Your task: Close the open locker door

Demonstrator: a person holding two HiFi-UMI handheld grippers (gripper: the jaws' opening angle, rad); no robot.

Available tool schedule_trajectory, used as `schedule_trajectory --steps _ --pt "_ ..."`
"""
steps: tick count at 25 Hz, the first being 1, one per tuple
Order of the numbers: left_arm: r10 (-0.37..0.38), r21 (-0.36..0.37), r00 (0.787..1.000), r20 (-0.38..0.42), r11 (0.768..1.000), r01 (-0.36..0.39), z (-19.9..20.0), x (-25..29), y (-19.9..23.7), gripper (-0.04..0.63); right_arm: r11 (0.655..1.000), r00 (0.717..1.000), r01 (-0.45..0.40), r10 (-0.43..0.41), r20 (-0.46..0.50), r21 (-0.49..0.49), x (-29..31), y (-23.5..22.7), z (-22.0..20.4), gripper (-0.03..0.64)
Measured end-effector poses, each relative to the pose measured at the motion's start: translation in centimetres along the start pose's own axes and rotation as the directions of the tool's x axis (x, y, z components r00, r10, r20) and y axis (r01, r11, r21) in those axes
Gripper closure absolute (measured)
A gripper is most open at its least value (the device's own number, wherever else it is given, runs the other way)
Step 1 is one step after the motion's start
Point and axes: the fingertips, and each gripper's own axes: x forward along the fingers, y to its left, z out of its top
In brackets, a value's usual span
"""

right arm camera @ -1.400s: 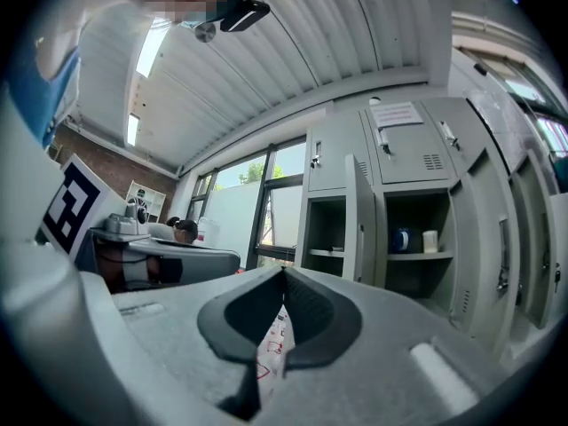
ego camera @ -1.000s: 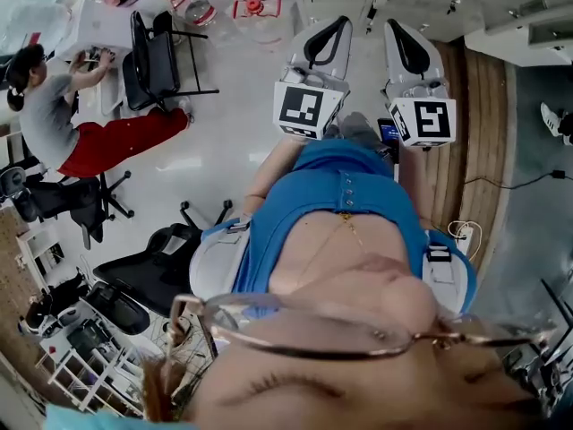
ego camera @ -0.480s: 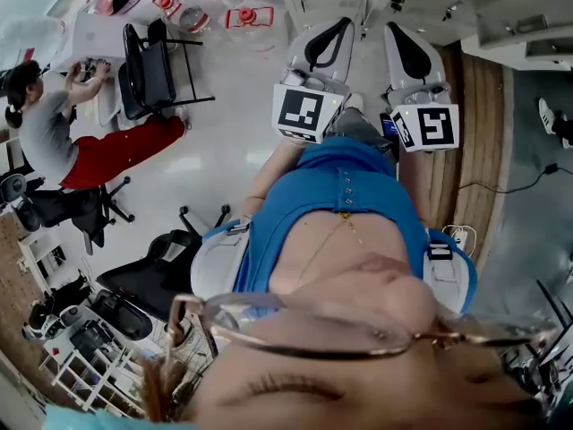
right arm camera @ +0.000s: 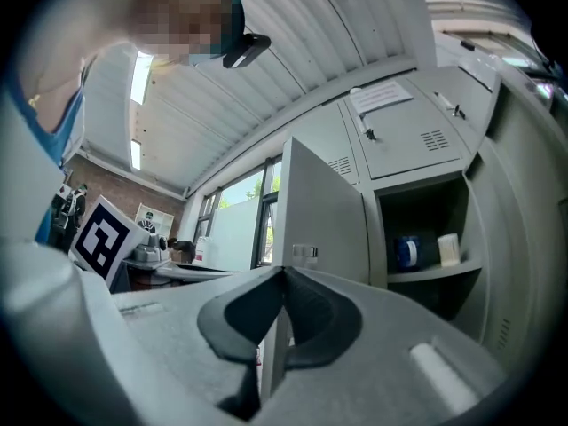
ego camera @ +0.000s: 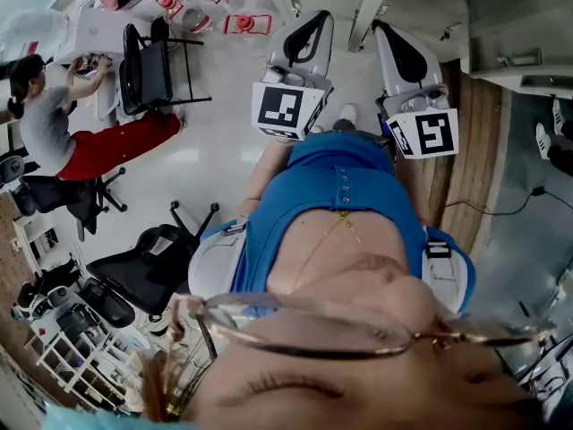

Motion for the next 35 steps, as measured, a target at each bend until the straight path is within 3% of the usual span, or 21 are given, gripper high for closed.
schedule_trajectory --steps 13,18,24,35 --pt "0.15 -0.007 0.988 -0.028 0.989 -0.15 -1.9 1.3 2.3 0.594 0.969 0.969 -0.248 0.248 -0.008 0.005 1.8 -0.7 -0.9 0.614" --pt "0.164 -0.013 0.986 -0.015 0.986 -0.164 -1.3 1.5 3.8 0.594 0.957 0.957 -0.288 0.288 -0.028 0.016 3.0 0.4 -0.8 0.612" --pt "0.148 0.002 0.989 -0.01 0.989 -0.148 -0.5 2.0 6.2 0.594 0.947 0.947 -0.32 0.32 -0.025 0.018 4.6 1.1 -0.9 0.563" --pt "0.142 0.002 0.99 -0.014 0.99 -0.142 -0.1 1.9 11.5 0.594 0.932 0.933 -0.36 0.361 -0.008 0.051 9.5 3.2 -1.5 0.565"
